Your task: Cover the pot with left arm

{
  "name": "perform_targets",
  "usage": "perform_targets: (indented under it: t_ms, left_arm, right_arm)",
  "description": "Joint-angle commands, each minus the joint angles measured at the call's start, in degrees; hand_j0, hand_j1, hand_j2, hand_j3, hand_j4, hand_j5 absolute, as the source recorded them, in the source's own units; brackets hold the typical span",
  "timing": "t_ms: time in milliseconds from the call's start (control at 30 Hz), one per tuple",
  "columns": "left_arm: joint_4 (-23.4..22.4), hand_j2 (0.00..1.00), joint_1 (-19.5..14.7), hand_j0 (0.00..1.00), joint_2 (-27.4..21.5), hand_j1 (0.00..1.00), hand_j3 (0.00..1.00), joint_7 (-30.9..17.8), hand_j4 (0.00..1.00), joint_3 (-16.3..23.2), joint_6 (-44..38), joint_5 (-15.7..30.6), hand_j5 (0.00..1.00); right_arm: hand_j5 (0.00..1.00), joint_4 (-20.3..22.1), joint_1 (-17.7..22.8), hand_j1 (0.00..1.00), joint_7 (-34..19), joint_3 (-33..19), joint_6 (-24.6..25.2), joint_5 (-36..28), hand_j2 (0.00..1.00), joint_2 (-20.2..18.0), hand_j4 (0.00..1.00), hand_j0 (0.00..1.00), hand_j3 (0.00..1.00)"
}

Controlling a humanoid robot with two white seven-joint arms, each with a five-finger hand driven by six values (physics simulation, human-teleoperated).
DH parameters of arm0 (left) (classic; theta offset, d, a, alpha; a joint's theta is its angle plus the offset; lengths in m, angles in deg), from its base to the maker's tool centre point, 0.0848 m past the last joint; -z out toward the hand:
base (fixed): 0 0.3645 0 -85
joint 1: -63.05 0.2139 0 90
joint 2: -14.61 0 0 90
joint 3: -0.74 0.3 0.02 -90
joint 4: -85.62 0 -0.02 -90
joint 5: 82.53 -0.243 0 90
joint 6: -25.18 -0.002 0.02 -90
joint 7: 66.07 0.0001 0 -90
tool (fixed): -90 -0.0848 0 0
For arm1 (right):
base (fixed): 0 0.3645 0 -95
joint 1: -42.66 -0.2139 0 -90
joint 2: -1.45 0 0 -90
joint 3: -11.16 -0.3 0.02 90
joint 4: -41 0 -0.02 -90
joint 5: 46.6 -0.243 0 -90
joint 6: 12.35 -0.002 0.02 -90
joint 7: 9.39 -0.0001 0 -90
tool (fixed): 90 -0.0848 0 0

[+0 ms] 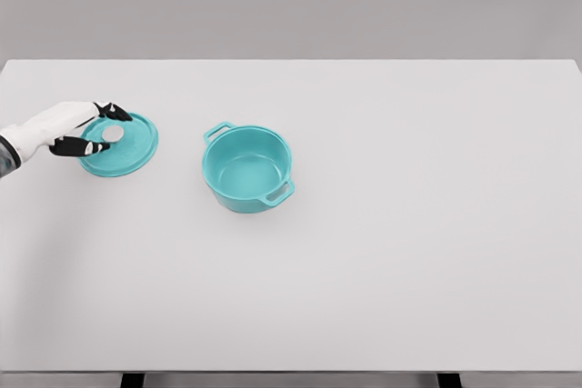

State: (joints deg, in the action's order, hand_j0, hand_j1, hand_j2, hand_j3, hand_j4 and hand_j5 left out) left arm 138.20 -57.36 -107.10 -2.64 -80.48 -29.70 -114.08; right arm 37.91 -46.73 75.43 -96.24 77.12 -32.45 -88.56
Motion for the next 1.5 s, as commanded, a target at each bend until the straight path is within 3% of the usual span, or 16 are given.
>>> perform_targets:
  t_ms: [0,767,1067,1467]
  left_arm:
    - [-0.3,0.7,0.0,0.7,0.0,0.7,0.7,0.0,0.7,-0.1,-0.1,-0.3,0.7]
    - [-0.8,0.64,0.0,0.64,0.5,0.64,0.64,0.0,0.64,0.4,-0.1,-0.4,0.64]
    - [-0.8,0.52,0.0,0.52,0.5,0.52,0.52,0.1,0.52,0.4,-0.1,-0.4,0.52]
    - [-0.2,0.49,0.0,0.49,0.0,0.49,0.49,0.0,0.49,-0.2,-0.1,0.1,0.49]
  right_arm:
    - [1.0,0.0,0.1,1.0,0.0,0.0,0.0,0.0,1.0,0.0,1.0,1.0,1.0]
    - [1.0,0.0,0.0,1.0,0.0,0.0,0.0,0.0,1.0,0.0,1.0,1.0,1.0]
    - [1.0,0.0,0.1,1.0,0.0,0.0,0.0,0.0,1.0,0.0,1.0,1.0,1.0]
    - [1.0,-0.1,0.1,1.0,0.0,0.0,0.0,0.0,1.0,0.0,1.0,1.0,1.0]
